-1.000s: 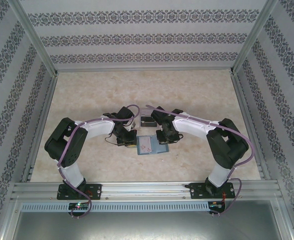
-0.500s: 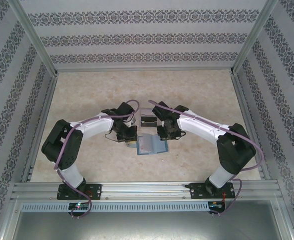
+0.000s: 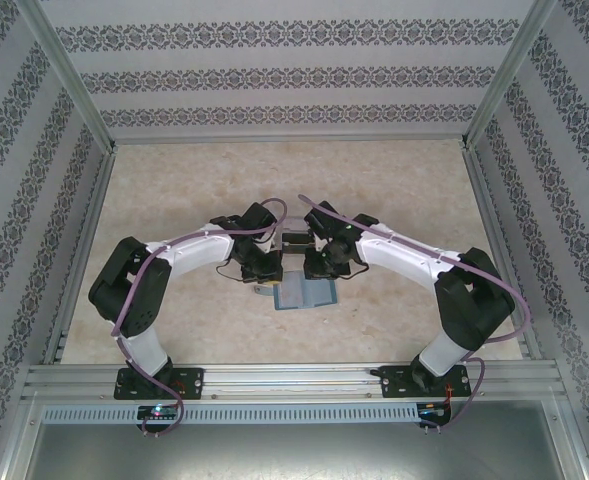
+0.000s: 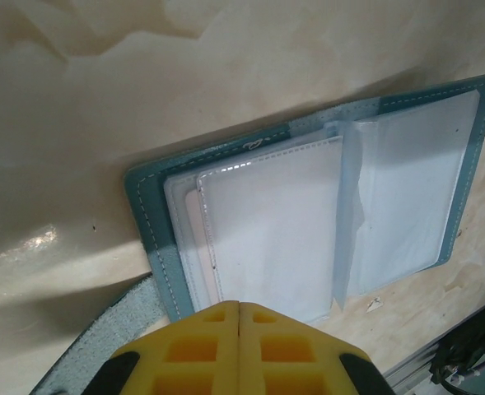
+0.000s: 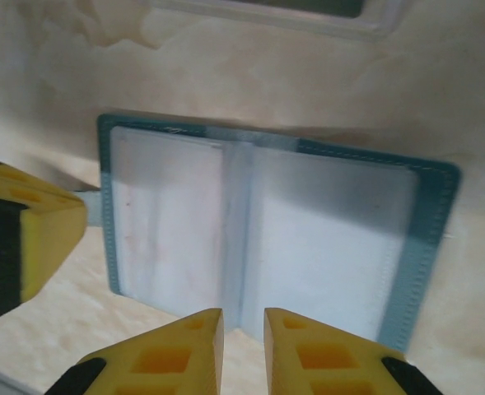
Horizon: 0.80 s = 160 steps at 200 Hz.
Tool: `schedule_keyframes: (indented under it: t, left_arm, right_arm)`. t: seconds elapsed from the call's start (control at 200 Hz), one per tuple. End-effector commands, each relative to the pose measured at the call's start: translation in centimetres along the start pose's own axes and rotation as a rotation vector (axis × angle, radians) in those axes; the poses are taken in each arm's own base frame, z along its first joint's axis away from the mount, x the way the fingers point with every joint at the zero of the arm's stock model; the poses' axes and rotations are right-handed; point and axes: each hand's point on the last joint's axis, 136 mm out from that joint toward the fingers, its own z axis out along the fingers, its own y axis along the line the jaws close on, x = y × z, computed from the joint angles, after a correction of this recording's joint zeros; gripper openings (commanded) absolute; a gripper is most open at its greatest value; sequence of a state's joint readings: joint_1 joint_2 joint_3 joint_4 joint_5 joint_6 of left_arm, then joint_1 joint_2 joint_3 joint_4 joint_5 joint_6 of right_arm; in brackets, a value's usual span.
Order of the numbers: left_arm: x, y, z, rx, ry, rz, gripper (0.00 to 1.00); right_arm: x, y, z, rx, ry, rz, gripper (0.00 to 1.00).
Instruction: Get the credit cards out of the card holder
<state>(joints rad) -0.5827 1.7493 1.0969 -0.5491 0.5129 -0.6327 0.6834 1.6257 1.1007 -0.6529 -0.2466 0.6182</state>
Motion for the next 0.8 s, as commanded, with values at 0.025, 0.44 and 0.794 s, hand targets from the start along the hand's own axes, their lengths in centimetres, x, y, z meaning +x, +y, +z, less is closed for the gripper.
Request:
schedule_keyframes:
  t: [0.025,0.44,0.794]
  left_arm:
    - [0.5,1.2,1.3,-0.034,0.018,-0.022,0.0]
    - [1.2,2.5,2.1,-0.057,0.037,-0.029,0.0]
    - [1.4,2.6,2.3,-0.057,0.045,-0.026,0.0]
  right_arm:
    - [-0.2,3.2,1.2,-0.17,0.018,0.052,0.19]
    - [0.5,4.6,6.4,-0.198,0.097,0.116,0.16]
    - [1.6,0.2,6.4,0.03,0.11,0.089,0.38]
